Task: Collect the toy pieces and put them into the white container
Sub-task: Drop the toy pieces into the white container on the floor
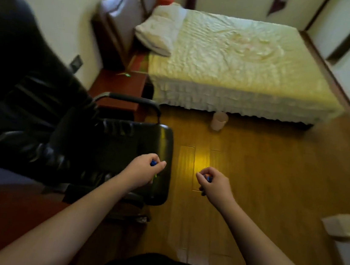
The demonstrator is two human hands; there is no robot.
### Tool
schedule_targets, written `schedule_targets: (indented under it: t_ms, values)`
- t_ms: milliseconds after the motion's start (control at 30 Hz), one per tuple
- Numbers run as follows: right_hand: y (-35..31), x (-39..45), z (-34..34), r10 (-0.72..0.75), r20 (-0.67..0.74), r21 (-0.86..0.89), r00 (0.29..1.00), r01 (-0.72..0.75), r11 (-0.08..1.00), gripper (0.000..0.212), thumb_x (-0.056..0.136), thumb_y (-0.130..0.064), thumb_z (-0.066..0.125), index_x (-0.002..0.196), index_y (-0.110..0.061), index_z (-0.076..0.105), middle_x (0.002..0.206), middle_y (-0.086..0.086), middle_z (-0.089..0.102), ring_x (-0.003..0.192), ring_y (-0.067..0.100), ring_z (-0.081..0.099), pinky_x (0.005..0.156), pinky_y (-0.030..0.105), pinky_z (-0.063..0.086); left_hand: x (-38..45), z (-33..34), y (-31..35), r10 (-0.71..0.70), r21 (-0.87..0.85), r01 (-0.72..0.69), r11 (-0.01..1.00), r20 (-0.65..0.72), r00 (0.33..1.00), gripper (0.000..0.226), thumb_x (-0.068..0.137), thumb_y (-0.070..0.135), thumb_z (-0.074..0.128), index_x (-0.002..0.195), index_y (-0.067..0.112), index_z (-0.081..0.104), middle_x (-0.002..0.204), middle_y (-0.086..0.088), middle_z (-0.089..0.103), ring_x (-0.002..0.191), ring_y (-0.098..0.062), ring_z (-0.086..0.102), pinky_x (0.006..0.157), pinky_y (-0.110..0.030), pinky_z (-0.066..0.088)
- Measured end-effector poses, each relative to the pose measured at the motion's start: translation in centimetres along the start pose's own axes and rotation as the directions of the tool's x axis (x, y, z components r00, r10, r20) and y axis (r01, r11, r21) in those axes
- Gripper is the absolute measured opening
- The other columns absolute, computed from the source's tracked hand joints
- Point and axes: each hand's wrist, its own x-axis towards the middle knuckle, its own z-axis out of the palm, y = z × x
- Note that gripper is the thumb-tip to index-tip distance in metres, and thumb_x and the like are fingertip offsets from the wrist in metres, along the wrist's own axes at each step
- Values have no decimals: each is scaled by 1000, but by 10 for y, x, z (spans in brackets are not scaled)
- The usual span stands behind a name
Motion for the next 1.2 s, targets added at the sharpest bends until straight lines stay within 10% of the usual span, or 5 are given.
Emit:
schedule_targets:
  t_ms: [333,800,1200]
  values:
    - [133,-26,-190,237,-289,107,927,-215,971,11,92,-29,62,95,-19,62,91,1,64,73,13,67,54,16,51,64,159,169,112,-67,-97,993,262,959,24,95,42,51,93,19,58,84,-4,60,66,-13,58,55,-23,48]
    - [203,0,-276,454,-458,317,764,-337,887,11,92,-28,61,94,-17,63,87,5,66,71,13,65,55,18,52,158,268,278,120,-99,-78,992,558,821,25,96,39,53,86,15,55,80,-7,52,58,-15,53,45,-23,39]
    - [235,44,-386,655,-605,485,453,-442,754,8,89,-32,65,93,-26,62,85,0,66,75,13,66,64,28,59,270,342,398,208,-10,-314,949,767,607,28,89,42,62,81,17,52,67,-4,48,52,-16,46,44,-25,36]
